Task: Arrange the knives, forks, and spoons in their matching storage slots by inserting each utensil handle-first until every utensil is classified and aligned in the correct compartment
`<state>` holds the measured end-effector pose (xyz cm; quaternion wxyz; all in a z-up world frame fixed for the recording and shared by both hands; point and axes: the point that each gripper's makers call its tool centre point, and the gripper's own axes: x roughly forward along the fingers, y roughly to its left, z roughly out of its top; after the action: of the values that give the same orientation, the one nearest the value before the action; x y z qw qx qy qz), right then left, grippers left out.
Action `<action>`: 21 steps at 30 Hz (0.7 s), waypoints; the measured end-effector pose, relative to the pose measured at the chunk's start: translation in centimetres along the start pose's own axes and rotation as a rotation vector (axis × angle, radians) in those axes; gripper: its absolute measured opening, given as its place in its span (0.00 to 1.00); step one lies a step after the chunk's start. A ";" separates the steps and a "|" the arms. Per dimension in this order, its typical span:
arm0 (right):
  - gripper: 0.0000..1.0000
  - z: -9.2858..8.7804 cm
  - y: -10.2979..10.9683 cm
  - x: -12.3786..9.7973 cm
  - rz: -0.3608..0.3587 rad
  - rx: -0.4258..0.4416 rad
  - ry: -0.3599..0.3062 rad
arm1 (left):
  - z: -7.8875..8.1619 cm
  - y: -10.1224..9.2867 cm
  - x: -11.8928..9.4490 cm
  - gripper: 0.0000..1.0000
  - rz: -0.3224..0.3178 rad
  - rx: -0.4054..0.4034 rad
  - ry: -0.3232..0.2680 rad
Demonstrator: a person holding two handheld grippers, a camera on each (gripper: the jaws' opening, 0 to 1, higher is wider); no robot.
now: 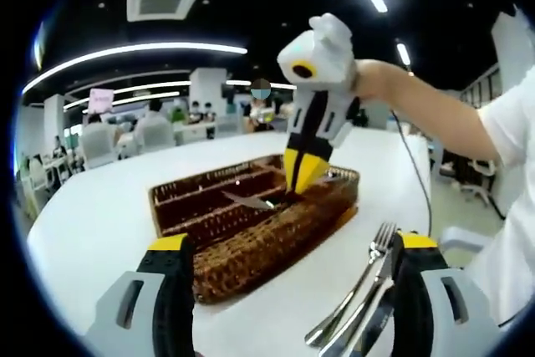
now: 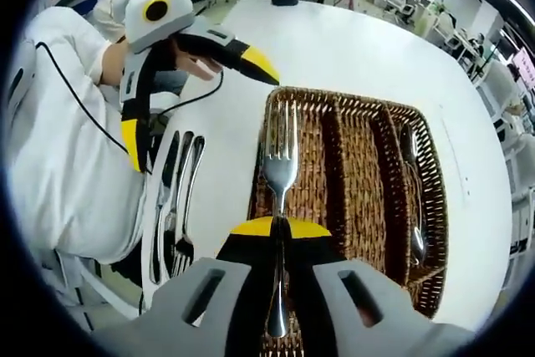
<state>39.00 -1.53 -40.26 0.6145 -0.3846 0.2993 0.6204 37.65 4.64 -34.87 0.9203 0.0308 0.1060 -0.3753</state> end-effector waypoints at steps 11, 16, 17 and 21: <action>0.02 0.1 -0.5 -1.6 0.003 0.012 0.014 | 0.2 -0.2 0.1 0.99 -0.001 0.004 -0.004; 0.02 0.1 -0.7 -2.1 0.006 0.011 0.020 | 0.3 -0.4 0.3 0.99 -0.005 0.006 -0.003; 0.02 0.2 -0.9 -2.3 0.007 0.012 0.020 | 0.4 -0.5 0.4 0.99 -0.005 0.007 -0.005; 0.02 0.5 -1.3 -2.8 0.018 0.014 0.020 | 0.8 -0.4 0.6 0.99 -0.005 0.011 -0.010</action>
<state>40.06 -2.57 -37.49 0.6084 -0.3837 0.3134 0.6200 37.95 3.86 -34.21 0.9197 0.0336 0.0996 -0.3782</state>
